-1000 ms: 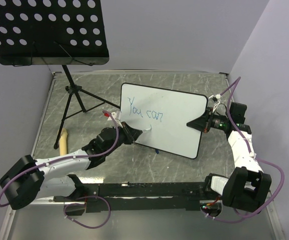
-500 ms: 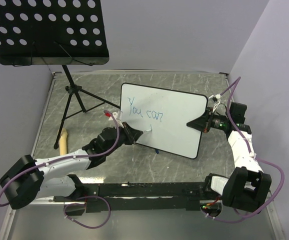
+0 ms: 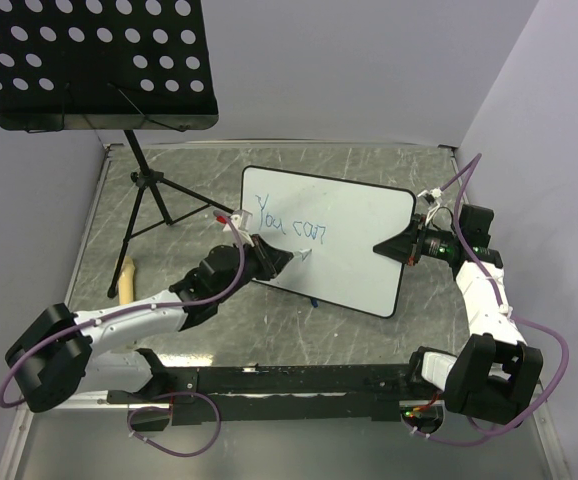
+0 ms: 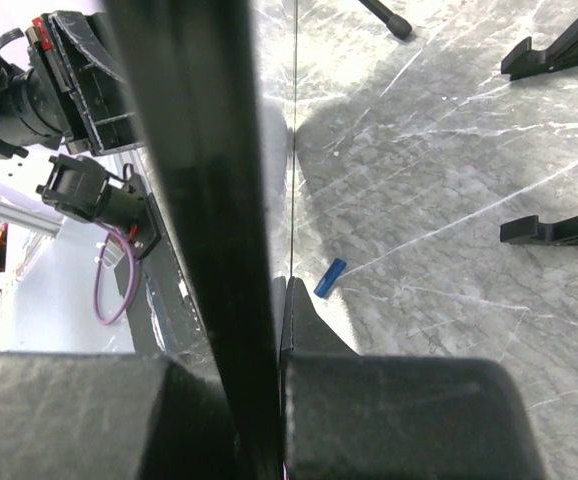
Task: Write a sentence on the whiteboard
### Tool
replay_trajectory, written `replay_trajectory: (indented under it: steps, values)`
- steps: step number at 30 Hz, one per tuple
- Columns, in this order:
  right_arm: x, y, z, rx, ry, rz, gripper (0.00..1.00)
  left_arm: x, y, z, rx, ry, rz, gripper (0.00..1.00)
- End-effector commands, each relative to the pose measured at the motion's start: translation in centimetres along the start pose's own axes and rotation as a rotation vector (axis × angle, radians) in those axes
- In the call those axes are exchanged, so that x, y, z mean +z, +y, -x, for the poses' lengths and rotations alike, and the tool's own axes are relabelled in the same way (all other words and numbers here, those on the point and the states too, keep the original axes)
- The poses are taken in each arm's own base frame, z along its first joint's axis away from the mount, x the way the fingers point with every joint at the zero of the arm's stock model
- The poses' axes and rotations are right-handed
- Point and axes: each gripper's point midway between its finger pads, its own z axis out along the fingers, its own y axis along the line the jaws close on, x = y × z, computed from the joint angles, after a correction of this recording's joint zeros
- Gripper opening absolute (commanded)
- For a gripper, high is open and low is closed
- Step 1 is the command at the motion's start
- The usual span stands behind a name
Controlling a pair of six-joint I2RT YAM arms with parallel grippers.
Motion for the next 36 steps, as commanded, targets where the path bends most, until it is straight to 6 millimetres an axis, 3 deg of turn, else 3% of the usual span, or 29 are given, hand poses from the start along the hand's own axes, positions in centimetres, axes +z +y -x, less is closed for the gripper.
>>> replay_trajectory:
  steps: [1,7,12,19,36]
  values:
    - [-0.6,5.2,3.0,-0.137,-0.040,0.239,0.00,-0.3,-2.7,2.4,0.008,-0.054,-0.084,0.01]
    - [-0.6,5.1,3.0,-0.134,-0.038,0.241,0.00,-2.9,-2.2,2.6,0.012,-0.068,-0.089,0.01]
    - [-0.6,5.1,2.9,-0.135,-0.039,0.238,0.00,-3.8,-0.3,1.2,0.016,-0.041,-0.042,0.01]
    - [-0.6,4.9,2.9,-0.134,-0.039,0.232,0.00,-3.0,1.2,-0.6,0.002,-0.003,-0.015,0.01]
    - [-0.6,4.9,2.9,-0.132,-0.039,0.232,0.00,-1.5,0.5,0.2,-0.006,-0.030,-0.039,0.01]
